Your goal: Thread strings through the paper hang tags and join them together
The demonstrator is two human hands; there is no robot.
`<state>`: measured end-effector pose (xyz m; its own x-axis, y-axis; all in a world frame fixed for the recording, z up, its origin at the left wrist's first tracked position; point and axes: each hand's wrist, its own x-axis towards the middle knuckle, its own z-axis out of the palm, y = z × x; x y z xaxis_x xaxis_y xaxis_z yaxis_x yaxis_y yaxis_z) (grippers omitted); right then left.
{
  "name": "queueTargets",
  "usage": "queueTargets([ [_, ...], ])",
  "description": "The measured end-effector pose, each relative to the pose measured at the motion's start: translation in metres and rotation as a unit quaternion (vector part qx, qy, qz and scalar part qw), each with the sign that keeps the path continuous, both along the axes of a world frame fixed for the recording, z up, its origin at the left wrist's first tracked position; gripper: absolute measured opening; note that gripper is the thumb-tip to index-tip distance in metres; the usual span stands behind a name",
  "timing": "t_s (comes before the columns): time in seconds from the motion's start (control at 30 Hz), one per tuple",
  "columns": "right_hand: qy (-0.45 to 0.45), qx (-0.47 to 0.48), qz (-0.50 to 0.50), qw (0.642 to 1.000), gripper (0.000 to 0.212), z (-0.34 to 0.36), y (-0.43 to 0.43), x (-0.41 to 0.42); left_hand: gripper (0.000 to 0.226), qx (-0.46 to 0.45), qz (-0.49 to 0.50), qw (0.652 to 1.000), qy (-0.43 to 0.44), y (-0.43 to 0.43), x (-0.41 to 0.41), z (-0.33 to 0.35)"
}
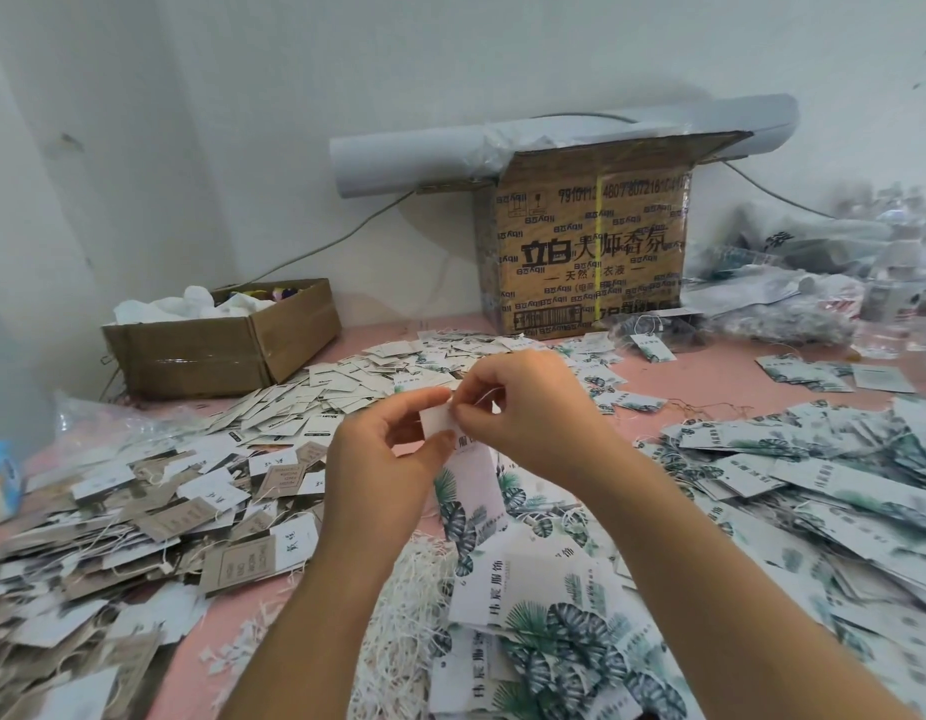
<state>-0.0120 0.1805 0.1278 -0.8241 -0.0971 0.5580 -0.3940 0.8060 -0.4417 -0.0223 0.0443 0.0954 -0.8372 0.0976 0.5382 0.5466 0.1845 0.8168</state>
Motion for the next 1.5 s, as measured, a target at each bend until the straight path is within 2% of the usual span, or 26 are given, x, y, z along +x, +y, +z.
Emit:
queueTargets([
  [0.13,0.000,-0.037,0.006,0.999,0.008,-0.001,0.002,-0.002,0.014,0.105,-0.046,0.993,-0.029,0.003,0.002,0.001],
  [0.27,-0.013,-0.137,0.059,0.989,0.010,-0.002,0.002,-0.002,0.018,0.178,-0.055,0.980,-0.065,0.002,0.000,0.002],
  [0.4,-0.040,-0.180,0.096,0.978,0.015,-0.001,-0.001,0.000,0.025,0.221,-0.068,0.969,-0.084,0.000,-0.003,0.001],
  [0.57,-0.040,-0.197,0.111,0.973,0.008,0.001,-0.001,0.002,0.012,0.213,-0.088,0.969,-0.089,0.001,-0.002,0.000],
  [0.8,-0.039,-0.188,0.118,0.974,0.009,0.001,-0.001,0.002,0.017,0.163,-0.061,0.981,-0.085,0.001,-0.002,-0.001],
  [1.0,-0.043,-0.175,0.110,0.978,0.009,-0.001,-0.001,0.000,0.009,0.111,-0.043,0.990,-0.078,0.001,-0.005,-0.003],
  [1.33,-0.081,-0.141,0.091,0.982,0.020,-0.008,0.006,-0.008,0.016,0.131,-0.036,0.984,-0.114,-0.001,-0.010,-0.008],
  [1.5,-0.110,-0.149,0.067,0.980,0.017,-0.010,0.015,-0.011,0.020,0.191,-0.045,0.968,-0.154,-0.002,-0.012,-0.007],
])
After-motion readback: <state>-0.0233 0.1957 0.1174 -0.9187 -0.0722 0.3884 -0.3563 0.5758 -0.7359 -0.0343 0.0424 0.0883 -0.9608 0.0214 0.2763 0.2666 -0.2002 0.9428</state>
